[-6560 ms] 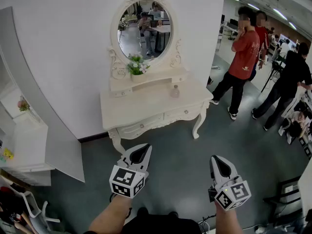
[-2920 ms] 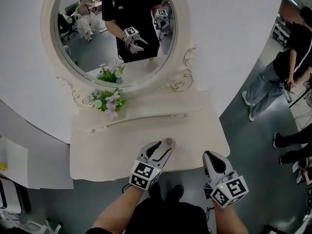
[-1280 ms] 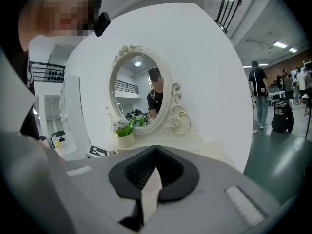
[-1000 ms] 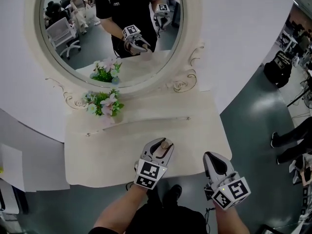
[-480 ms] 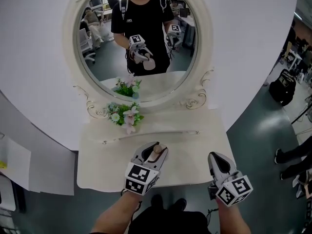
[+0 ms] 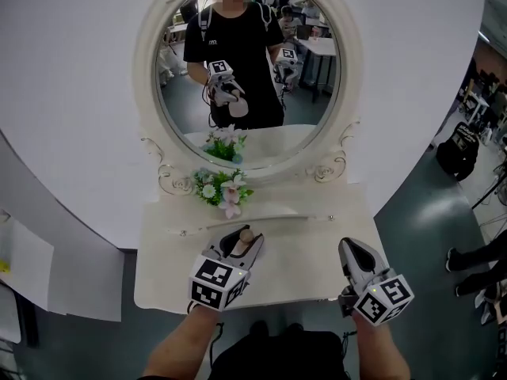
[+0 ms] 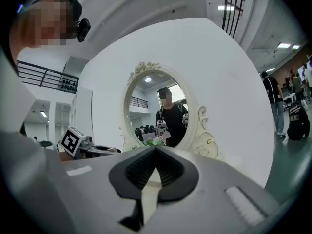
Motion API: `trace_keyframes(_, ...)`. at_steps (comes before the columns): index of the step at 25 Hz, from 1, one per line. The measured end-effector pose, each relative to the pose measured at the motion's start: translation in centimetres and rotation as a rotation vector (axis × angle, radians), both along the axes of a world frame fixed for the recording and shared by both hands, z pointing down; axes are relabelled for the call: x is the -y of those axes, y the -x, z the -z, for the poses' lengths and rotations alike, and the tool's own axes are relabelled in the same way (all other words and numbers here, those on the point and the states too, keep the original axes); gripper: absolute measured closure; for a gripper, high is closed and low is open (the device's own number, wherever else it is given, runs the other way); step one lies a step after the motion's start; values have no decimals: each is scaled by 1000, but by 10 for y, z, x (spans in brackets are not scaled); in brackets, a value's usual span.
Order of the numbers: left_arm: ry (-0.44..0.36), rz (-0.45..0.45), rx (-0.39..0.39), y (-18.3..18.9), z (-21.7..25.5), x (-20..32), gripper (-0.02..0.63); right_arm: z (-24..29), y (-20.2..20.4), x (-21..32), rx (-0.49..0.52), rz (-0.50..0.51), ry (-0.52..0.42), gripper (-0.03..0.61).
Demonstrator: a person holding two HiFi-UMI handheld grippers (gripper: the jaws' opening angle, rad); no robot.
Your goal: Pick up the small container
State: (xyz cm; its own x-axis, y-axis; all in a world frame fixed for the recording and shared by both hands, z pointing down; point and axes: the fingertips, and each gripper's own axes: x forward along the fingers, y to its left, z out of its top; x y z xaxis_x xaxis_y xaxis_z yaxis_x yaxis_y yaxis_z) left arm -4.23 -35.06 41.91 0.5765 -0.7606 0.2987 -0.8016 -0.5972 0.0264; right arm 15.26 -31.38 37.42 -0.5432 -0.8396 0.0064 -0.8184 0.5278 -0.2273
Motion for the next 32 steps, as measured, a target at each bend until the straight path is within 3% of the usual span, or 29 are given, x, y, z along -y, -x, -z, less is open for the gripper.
trace_keyframes(15, 20, 83, -32, 0, -6, -3, 474, -2, -17, 8, -15, 35, 3, 571)
trace_keyframes(32, -72, 119, -18, -7, 63, 3, 474, 32, -51, 9, -63, 15, -71, 571)
